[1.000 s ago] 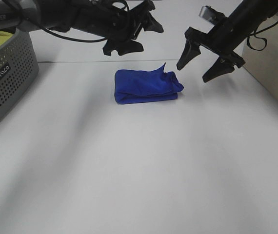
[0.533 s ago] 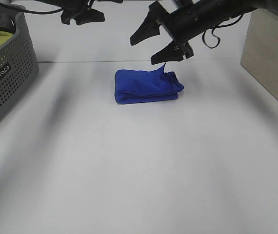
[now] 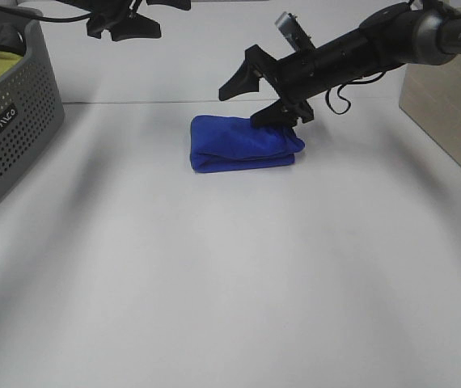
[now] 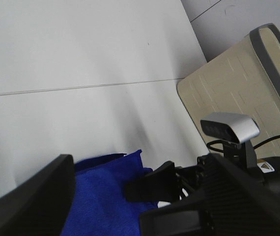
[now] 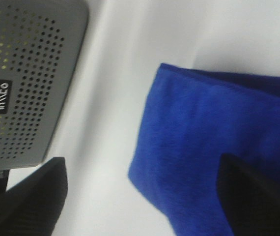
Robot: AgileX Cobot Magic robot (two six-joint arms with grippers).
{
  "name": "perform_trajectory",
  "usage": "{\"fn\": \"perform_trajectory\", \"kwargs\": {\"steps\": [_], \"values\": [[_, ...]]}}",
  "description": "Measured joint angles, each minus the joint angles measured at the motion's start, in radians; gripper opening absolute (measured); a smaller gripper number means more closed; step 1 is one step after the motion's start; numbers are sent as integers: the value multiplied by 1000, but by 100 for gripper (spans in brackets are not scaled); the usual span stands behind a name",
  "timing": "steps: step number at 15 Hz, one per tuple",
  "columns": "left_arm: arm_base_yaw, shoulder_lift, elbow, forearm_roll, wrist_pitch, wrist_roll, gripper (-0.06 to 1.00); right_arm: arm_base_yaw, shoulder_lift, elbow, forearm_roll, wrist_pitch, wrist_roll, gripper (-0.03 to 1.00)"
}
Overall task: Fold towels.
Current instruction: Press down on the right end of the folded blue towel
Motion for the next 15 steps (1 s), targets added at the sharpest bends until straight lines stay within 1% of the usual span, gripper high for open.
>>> {"fn": "perform_trajectory", "kwargs": {"steps": [2,4,10,12,15], "values": [[0,0,0,3,0,0,70,-36,19,0,-57,-9,22,78],[0,0,0,3,0,2,70,-45,38,0,-106,-13,48,78],[0,0,0,8,0,9,70,-45,20,0,-163,-21,51,78],[0,0,0,29,4,9,70,-47,5,0,-196,-19,63,78],[0,0,0,51,21,11,70,-60,-4,0,-215,-5,74,78]]}}
